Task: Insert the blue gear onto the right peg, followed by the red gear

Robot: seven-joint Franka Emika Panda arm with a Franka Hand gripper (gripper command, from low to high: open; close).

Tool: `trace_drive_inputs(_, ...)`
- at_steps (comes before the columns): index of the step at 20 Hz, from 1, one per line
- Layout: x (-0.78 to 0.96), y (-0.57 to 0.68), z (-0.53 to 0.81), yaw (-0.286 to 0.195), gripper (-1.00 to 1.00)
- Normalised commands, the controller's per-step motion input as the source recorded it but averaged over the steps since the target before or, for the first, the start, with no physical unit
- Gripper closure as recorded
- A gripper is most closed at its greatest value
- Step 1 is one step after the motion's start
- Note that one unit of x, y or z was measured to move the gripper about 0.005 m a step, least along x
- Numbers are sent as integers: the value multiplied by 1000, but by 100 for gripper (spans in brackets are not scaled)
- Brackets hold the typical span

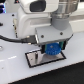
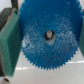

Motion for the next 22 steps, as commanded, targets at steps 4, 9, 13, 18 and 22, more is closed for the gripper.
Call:
trace_drive_inputs(4, 129, -8, 123, 0, 100)
trace_drive_inputs(9, 136, 10, -150, 0, 100)
trace_drive_inputs(13, 139, -1, -194, 0, 100)
trace_drive_inputs(18, 81, 28, -128, 0, 100)
trace_drive_inputs(22, 6, 43, 38, 0, -100)
